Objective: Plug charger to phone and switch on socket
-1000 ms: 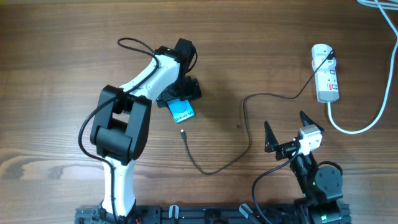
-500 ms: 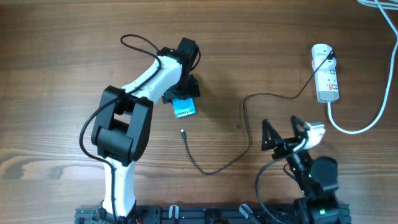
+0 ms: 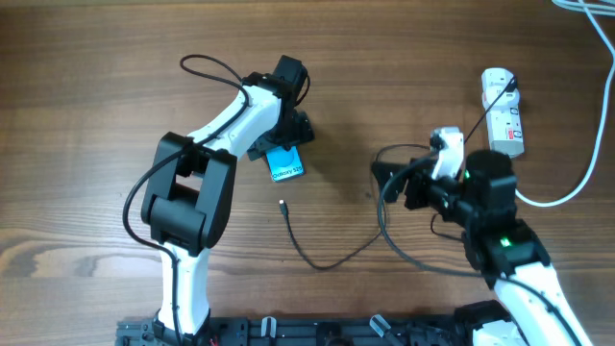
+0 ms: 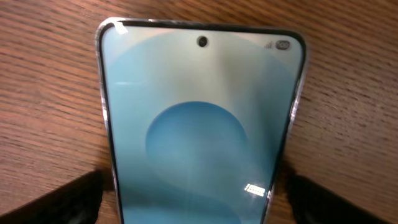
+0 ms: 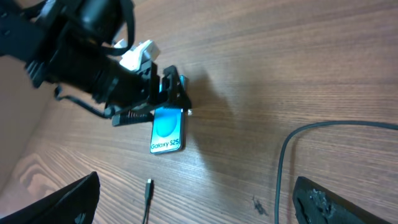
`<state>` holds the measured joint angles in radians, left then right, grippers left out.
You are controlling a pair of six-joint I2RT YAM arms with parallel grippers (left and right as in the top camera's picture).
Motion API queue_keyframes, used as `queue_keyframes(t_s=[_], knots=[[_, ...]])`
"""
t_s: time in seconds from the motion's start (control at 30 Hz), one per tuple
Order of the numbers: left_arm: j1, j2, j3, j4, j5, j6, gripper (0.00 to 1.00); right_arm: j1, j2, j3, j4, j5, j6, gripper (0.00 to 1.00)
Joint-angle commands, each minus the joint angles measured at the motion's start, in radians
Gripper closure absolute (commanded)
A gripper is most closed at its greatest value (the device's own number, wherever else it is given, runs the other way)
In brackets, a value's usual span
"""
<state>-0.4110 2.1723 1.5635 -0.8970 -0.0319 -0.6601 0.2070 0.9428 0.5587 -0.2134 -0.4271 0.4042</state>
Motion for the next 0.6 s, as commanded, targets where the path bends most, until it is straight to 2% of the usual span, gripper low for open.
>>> queue_keyframes(t_s=[0.0, 0.1, 0.13, 0.17, 0.2, 0.23, 0.33, 0.43, 0.47, 0.5, 0.57], knots=[[0.005, 0.106, -0.065, -0.001, 0.084, -0.045, 0.12, 0.002, 0.082, 0.019, 0.018, -0.024, 0.161, 0.00], [0.005, 0.106, -0.065, -0.001, 0.084, -0.045, 0.11, 0.003, 0.132, 0.019, 0.007, -0.080, 0.200, 0.00], [0.004, 0.106, -0.065, -0.001, 0.084, -0.045, 0.11, 0.003, 0.143, 0.019, -0.003, -0.094, 0.198, 0.04], [0.004, 0.106, -0.065, 0.000, 0.084, -0.045, 0.16, 0.003, 0.147, 0.019, -0.015, -0.093, 0.198, 0.13], [0.004, 0.106, -0.065, -0.003, 0.084, -0.044, 0.20, 0.003, 0.146, 0.019, -0.031, -0.093, 0.176, 0.16], [0.004, 0.106, -0.065, -0.011, 0.084, -0.042, 0.23, 0.003, 0.146, 0.019, -0.043, -0.095, 0.108, 0.16], [0.013, 0.106, -0.065, -0.044, 0.098, 0.003, 0.28, -0.008, 0.147, 0.064, -0.163, -0.104, 0.056, 0.16], [0.051, 0.105, -0.064, -0.087, 0.224, 0.093, 0.28, -0.008, 0.162, 0.234, -0.393, -0.118, -0.109, 0.15], [0.071, 0.105, -0.064, -0.096, 0.286, 0.134, 0.27, -0.008, 0.180, 0.309, -0.485, -0.114, -0.151, 0.11], [0.089, 0.105, -0.064, -0.102, 0.359, 0.185, 0.27, -0.008, 0.195, 0.354, -0.538, -0.134, -0.171, 0.06], [0.130, 0.100, -0.058, -0.129, 0.521, 0.290, 0.28, -0.008, 0.232, 0.433, -0.594, -0.229, -0.177, 0.04]])
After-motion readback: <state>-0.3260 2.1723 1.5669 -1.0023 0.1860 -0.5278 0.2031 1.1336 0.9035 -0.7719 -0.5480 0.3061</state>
